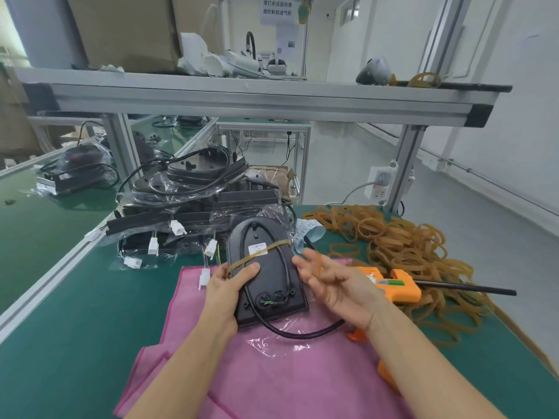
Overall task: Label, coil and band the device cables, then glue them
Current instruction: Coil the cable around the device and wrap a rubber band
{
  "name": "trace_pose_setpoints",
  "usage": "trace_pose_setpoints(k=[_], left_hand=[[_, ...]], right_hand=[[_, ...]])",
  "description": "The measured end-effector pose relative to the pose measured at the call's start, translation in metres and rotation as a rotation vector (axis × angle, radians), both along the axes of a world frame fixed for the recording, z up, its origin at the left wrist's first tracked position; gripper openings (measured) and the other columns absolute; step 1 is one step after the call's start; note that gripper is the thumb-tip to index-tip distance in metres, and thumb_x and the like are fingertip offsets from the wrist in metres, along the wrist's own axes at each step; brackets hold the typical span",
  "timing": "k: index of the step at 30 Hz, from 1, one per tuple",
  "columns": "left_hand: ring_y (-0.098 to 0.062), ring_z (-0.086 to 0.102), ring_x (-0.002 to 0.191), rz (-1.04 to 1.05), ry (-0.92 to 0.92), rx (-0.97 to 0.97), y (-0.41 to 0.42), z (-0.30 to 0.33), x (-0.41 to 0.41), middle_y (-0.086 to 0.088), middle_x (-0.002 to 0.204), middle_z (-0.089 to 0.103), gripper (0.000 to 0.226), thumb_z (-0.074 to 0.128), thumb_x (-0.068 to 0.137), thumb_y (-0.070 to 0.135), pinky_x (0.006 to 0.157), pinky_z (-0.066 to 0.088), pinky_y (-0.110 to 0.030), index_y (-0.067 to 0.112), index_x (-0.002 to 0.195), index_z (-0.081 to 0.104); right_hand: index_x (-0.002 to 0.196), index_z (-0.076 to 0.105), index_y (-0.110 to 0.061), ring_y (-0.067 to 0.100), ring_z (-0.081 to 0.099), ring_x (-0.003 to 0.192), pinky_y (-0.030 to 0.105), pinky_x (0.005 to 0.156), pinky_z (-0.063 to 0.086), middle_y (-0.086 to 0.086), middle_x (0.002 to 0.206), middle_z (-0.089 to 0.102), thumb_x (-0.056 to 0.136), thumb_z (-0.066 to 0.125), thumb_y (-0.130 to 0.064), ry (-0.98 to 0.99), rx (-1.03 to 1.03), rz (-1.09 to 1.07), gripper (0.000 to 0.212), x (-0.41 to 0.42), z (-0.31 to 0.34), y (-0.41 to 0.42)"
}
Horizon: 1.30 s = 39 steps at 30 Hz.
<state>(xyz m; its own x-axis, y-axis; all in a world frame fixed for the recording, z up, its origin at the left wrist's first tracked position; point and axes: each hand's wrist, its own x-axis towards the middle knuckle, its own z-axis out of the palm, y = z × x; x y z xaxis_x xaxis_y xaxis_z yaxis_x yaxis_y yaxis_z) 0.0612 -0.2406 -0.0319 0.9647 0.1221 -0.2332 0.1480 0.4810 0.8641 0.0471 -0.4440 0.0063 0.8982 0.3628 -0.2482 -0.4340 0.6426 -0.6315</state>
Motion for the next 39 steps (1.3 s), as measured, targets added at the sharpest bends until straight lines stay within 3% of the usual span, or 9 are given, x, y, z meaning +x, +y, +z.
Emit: trace_pose_setpoints(k=[4, 7, 14, 16, 19, 22, 26, 31, 39], left_hand=[[-0.025, 0.071, 0.064, 0.001, 0.028, -0.003, -0.001, -0.001, 0.002, -0.014, 0.080, 0.074, 0.040, 0.078, 0.071, 0.006, 0.053, 0.058, -0.033, 0.006, 0.107, 0.060], [-0.029, 0.071, 0.071, 0.026, 0.068, -0.025, 0.000, 0.001, 0.004, -0.018, 0.089, 0.074, 0.048, 0.078, 0.074, 0.006, 0.071, 0.061, -0.046, 0.002, 0.117, 0.059], [-0.025, 0.068, 0.050, 0.053, 0.127, -0.063, -0.006, 0.008, 0.003, -0.016, 0.077, 0.070, 0.053, 0.077, 0.076, 0.004, 0.044, 0.055, -0.036, 0.002, 0.124, 0.053], [-0.025, 0.068, 0.051, 0.066, 0.140, -0.069, -0.006, 0.009, 0.002, -0.016, 0.078, 0.070, 0.054, 0.078, 0.076, 0.004, 0.044, 0.055, -0.036, 0.001, 0.124, 0.053], [-0.027, 0.069, 0.060, 0.091, 0.155, -0.108, -0.009, 0.011, 0.003, -0.019, 0.086, 0.071, 0.053, 0.078, 0.077, 0.007, 0.050, 0.059, -0.043, 0.001, 0.124, 0.056], [-0.036, 0.068, 0.091, 0.089, 0.179, -0.189, -0.014, 0.017, 0.005, -0.021, 0.110, 0.069, 0.051, 0.077, 0.079, 0.013, 0.079, 0.055, -0.057, 0.006, 0.127, 0.059], [-0.037, 0.069, 0.095, 0.090, 0.156, -0.233, -0.016, 0.025, 0.007, -0.017, 0.105, 0.072, 0.042, 0.077, 0.079, 0.015, 0.078, 0.054, -0.063, 0.011, 0.119, 0.064], [-0.029, 0.070, 0.077, 0.134, 0.138, -0.227, -0.020, 0.020, 0.003, -0.013, 0.091, 0.073, 0.034, 0.078, 0.078, 0.011, 0.063, 0.060, -0.049, 0.015, 0.107, 0.060], [-0.025, 0.070, 0.065, 0.146, 0.046, -0.171, -0.025, 0.019, -0.001, -0.009, 0.077, 0.073, 0.025, 0.077, 0.078, 0.007, 0.072, 0.059, -0.046, 0.013, 0.093, 0.057]], right_hand=[[0.114, 0.061, -0.010, 0.019, 0.073, 0.071, 0.021, 0.049, 0.057, 0.008, 0.100, 0.075, 0.092, 0.036, 0.014, -0.074, -0.088, -0.178, 0.041, -0.002, 0.008, -0.015], [0.110, 0.063, -0.011, 0.009, 0.068, 0.055, 0.016, 0.043, 0.052, 0.005, 0.094, 0.076, 0.091, 0.046, 0.007, -0.058, -0.158, -0.236, 0.032, -0.011, 0.012, -0.029], [0.102, 0.070, -0.009, 0.000, 0.038, 0.032, 0.010, 0.029, 0.032, -0.002, 0.056, 0.055, 0.071, 0.065, -0.036, 0.047, -0.311, -0.098, 0.041, -0.036, -0.007, -0.004], [0.089, 0.078, -0.007, 0.006, 0.056, 0.043, 0.015, 0.038, 0.045, 0.004, 0.066, 0.066, 0.074, 0.059, -0.046, 0.015, -0.320, 0.020, 0.046, -0.046, -0.009, 0.002], [0.100, 0.077, -0.005, 0.026, 0.072, 0.094, 0.026, 0.068, 0.058, 0.015, 0.111, 0.071, 0.084, 0.044, -0.053, -0.097, -0.327, 0.306, 0.060, -0.064, -0.015, 0.015], [0.118, 0.063, -0.005, 0.020, 0.073, 0.085, 0.022, 0.065, 0.056, 0.012, 0.114, 0.071, 0.086, 0.046, -0.052, -0.112, -0.443, 0.404, 0.060, -0.071, -0.016, 0.024], [0.104, 0.066, -0.003, 0.003, 0.052, 0.042, 0.014, 0.040, 0.043, 0.007, 0.088, 0.076, 0.075, 0.061, -0.044, -0.015, -0.632, 0.031, 0.050, -0.063, -0.021, 0.031], [0.084, 0.070, -0.009, 0.003, 0.048, 0.040, 0.015, 0.038, 0.042, -0.001, 0.058, 0.064, 0.088, 0.068, -0.022, 0.053, -0.508, -0.378, 0.014, -0.050, -0.020, 0.036], [0.060, 0.063, -0.014, 0.007, 0.043, 0.042, 0.017, 0.043, 0.035, -0.001, 0.044, 0.056, 0.086, 0.071, -0.016, -0.233, -0.940, -0.725, 0.027, -0.051, -0.018, 0.032]])
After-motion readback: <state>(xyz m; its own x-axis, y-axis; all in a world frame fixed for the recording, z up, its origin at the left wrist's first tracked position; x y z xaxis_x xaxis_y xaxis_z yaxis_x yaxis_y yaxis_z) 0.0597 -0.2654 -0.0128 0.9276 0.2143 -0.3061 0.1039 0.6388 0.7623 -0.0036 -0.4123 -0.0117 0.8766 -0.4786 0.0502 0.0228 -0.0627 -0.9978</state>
